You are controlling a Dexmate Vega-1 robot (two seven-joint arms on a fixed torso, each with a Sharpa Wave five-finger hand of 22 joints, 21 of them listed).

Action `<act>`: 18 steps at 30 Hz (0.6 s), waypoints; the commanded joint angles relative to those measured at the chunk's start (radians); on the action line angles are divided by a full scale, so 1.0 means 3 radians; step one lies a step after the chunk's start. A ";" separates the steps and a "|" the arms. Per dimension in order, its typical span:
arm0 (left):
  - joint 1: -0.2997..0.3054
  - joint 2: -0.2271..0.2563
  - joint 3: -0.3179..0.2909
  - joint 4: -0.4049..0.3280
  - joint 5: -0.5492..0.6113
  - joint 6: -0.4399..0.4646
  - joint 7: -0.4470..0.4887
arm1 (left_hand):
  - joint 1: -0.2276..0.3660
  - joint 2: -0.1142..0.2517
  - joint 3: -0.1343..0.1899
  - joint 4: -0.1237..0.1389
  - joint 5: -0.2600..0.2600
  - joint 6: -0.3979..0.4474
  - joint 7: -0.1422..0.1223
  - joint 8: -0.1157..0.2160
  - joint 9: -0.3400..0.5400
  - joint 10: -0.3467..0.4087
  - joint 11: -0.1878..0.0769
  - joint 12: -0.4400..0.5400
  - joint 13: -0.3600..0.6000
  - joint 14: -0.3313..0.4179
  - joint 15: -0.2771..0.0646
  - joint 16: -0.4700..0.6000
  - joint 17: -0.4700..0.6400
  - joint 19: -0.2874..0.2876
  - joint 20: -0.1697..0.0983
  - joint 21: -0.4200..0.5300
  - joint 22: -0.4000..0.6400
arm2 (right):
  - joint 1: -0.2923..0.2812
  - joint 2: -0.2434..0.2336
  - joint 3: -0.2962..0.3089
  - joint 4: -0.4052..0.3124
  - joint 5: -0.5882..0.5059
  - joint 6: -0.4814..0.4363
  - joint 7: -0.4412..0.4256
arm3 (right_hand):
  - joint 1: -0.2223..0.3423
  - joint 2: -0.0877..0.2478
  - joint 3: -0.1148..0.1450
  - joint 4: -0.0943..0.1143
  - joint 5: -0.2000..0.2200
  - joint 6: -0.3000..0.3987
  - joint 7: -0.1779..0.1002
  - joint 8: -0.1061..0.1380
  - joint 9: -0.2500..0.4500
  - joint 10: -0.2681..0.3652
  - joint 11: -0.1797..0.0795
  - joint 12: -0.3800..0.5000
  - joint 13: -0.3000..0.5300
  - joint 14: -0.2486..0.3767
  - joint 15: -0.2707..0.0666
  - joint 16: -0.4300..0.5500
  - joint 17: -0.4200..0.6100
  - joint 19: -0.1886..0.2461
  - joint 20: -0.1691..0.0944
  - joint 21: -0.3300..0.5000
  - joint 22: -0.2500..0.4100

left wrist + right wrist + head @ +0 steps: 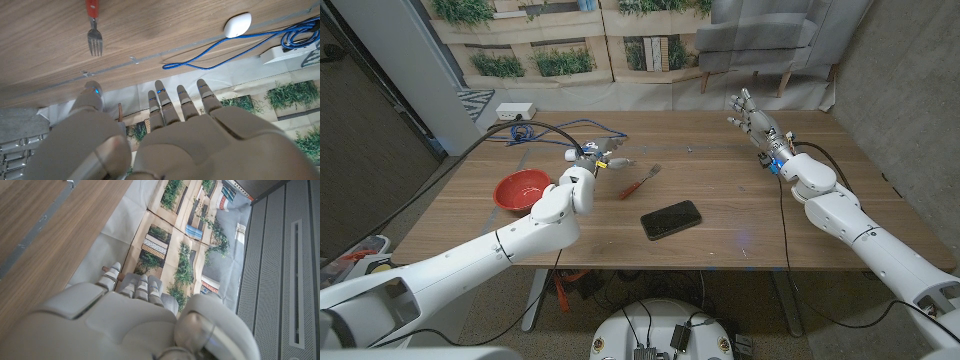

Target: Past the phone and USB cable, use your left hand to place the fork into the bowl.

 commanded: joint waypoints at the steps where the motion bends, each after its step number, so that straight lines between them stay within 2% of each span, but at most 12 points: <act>1: 0.0065 -0.0016 -0.0029 0.0060 0.0158 -0.0190 -0.0087 | 0.0046 0.0000 0.0008 -0.0008 -0.0013 0.0010 0.0009 -0.0007 0.0009 0.0018 -0.0008 -0.0003 0.0018 0.0009 0.0007 0.0009 0.0001 0.0015 0.0007 0.0017 0.0012 | -0.0032 0.0006 0.0004 -0.0023 0.0028 -0.0002 0.0004 | 0.0026 0.0001 0.0021 -0.0004 -0.0013 0.0023 -0.0011 0.0004 0.0019 0.0022 0.0019 0.0001 0.0016 0.0008 -0.0034 0.0005 0.0005 0.0022 0.0006 0.0010 0.0017; 18: 0.0079 -0.0099 -0.0019 0.0085 0.0428 -0.0146 -0.0342 | 0.0072 0.0009 0.0001 -0.0003 -0.0024 -0.0003 0.0007 -0.0023 0.0010 0.0010 -0.0012 -0.0019 0.0027 -0.0015 0.0017 -0.0007 0.0001 0.0004 0.0026 0.0007 0.0012 | -0.0008 0.0030 -0.0026 0.0035 0.0031 0.0043 0.0082 | 0.0027 0.0003 0.0026 -0.0004 -0.0016 0.0027 -0.0008 0.0004 0.0020 0.0037 0.0002 0.0005 0.0017 0.0015 -0.0033 0.0006 0.0005 0.0026 0.0005 0.0011 0.0017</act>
